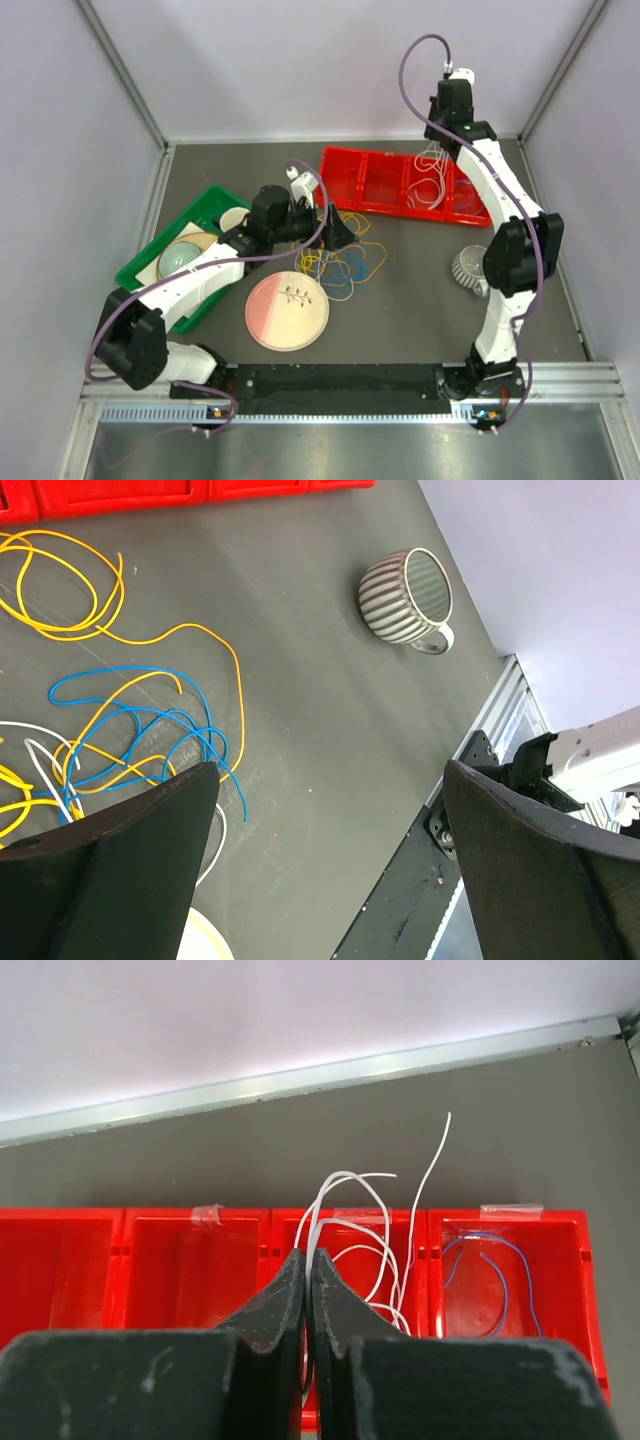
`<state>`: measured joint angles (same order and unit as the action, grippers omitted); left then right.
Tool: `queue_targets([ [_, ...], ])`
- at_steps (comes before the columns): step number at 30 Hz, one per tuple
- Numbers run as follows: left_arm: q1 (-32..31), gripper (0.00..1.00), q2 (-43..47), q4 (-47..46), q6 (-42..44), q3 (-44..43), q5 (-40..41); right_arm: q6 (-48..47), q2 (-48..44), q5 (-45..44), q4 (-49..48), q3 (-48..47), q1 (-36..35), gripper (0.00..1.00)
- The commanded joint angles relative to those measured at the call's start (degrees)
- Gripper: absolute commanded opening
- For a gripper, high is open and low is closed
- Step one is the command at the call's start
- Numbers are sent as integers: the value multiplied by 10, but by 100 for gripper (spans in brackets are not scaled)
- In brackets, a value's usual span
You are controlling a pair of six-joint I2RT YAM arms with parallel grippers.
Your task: Untangle the cables
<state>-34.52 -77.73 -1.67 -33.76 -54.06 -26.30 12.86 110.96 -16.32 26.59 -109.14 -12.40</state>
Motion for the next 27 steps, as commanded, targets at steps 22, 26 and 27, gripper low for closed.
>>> queue_targets([
  [22,3,99,1,-35,-9,12,-30,13,-228,1,-105,125,-54,0],
  [26,3,99,3,-33,-8,14,-31,13,-206,1,-105,129,-54,0],
  [27,2,99,3,-33,-7,14,-30,12,-198,1,-105,127,-54,0],
])
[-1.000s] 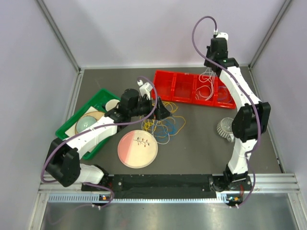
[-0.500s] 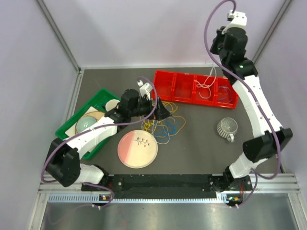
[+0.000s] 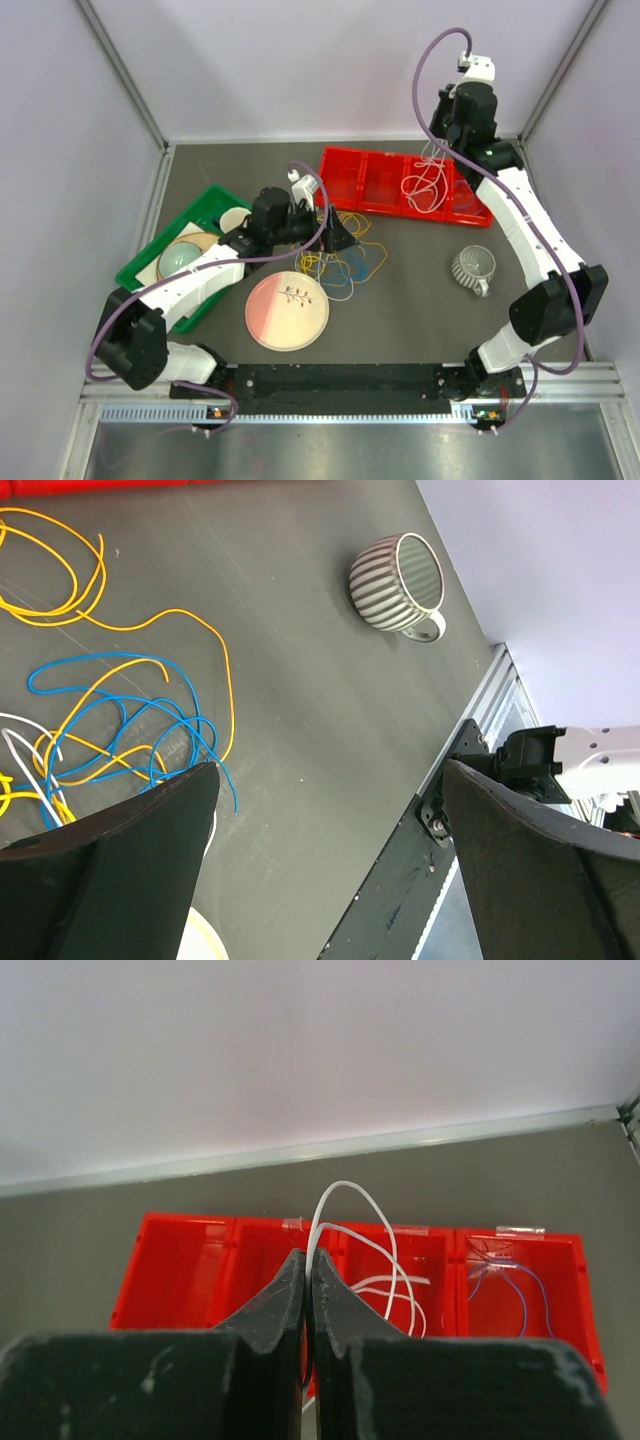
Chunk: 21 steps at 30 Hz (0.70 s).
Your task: Untangle the cables
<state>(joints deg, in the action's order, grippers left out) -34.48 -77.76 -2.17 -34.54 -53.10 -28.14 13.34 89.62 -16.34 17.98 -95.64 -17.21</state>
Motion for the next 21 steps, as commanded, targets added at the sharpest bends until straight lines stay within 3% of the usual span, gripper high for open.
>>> queue_targets([
  [1,3,99,3,-27,2,5,-11,6,21,2,-20,-11,-6,0],
  [21,3,99,5,-20,8,5,-2,-61,150,-55,-18,-100,14,0],
])
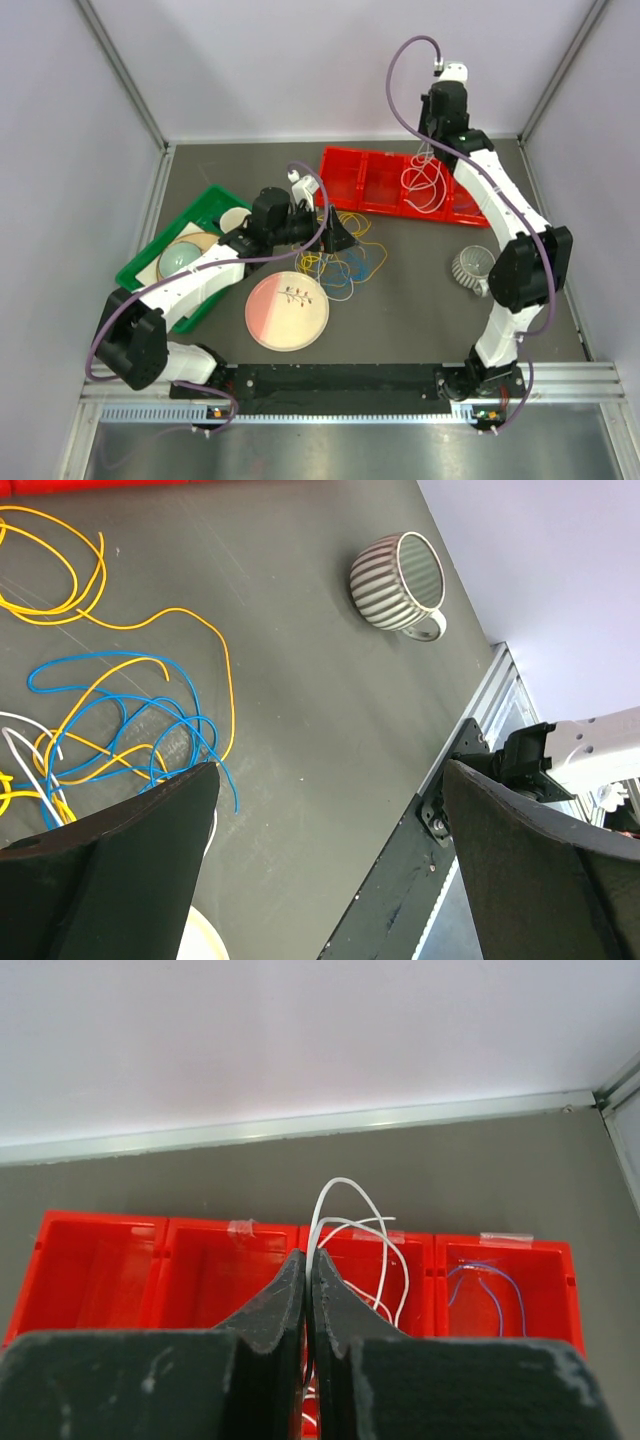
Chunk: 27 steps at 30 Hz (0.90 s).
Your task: Untangle the cables
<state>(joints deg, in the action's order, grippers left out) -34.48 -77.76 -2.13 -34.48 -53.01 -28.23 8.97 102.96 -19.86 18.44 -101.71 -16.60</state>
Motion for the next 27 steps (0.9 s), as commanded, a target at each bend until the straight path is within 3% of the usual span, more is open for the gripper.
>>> queue_targets([
  [1,3,99,5,-19,6,4,0,-20,22,-20,-23,-42,9,0],
  [18,3,98,-17,-26,-4,-2,-12,20,60,-26,-45,90,17,0],
  [27,3,98,-20,-26,-6,-3,-16,21,95,-26,-45,90,19,0],
])
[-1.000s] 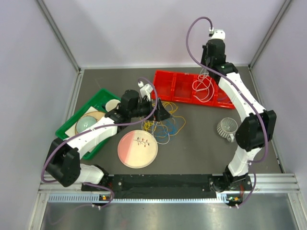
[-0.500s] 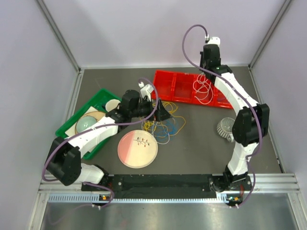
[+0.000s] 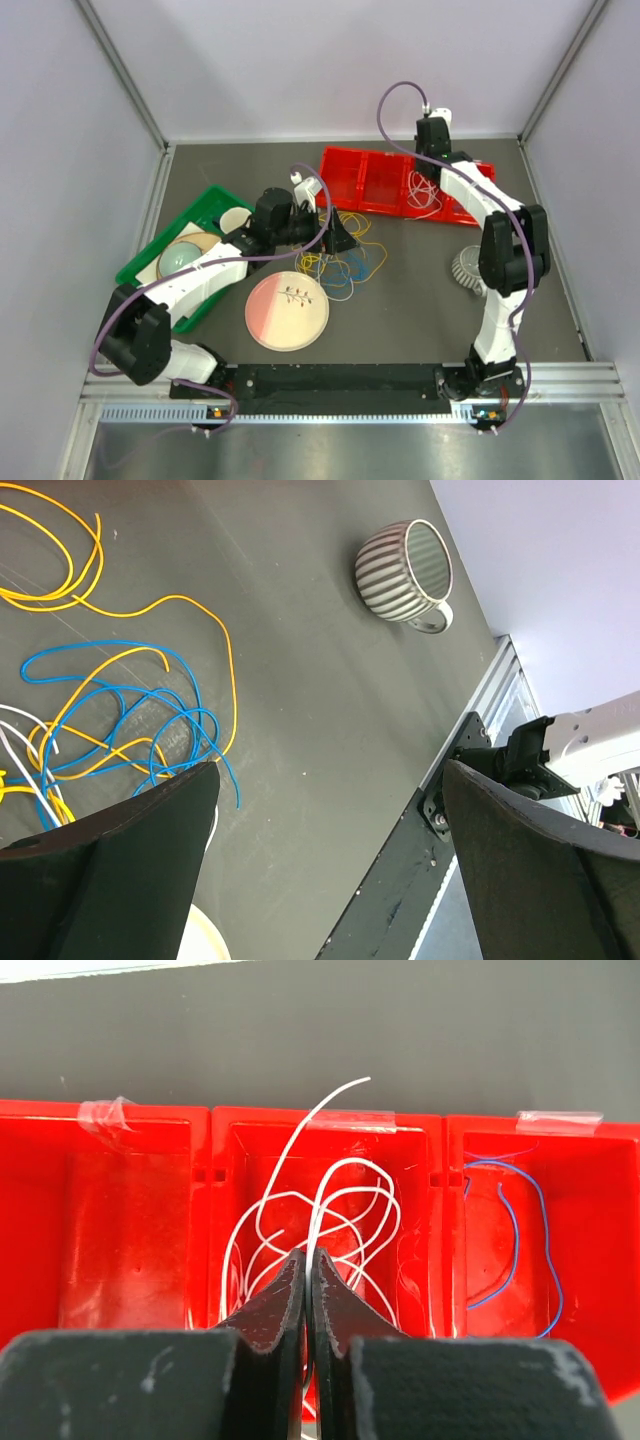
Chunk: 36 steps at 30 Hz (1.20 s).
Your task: Untangle the cables
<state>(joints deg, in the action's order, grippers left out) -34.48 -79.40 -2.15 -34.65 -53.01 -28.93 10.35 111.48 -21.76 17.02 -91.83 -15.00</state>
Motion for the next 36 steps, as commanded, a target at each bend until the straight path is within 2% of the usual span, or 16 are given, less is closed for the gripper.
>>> queue_targets([
  [1,3,98,-3,-26,-4,-3,-8,6,13,-6,-32,-8,4,0],
  [12,3,98,-2,-24,-3,-2,-7,15,42,8,-9,-23,16,0],
  [13,3,98,-3,-24,-4,-1,-7,21,44,17,5,-32,17,5],
  [14,2,98,-3,-24,-3,-1,-7,24,41,22,12,-45,16,15],
  [15,3,98,-2,-24,-4,0,-7,27,37,28,15,-48,16,34],
  [16,2,98,-4,-27,-4,0,-6,32,24,35,15,-48,16,41],
  [18,2,98,-8,-26,-6,-2,-9,34,9,37,17,-55,16,49],
  [26,2,98,-7,-29,-9,-3,-11,43,-66,47,16,-53,17,50],
  [30,2,98,-4,-32,-9,-2,-10,56,-101,49,7,-28,16,47],
  [36,2,98,-1,-31,-9,0,-14,42,-80,32,7,-15,16,50],
])
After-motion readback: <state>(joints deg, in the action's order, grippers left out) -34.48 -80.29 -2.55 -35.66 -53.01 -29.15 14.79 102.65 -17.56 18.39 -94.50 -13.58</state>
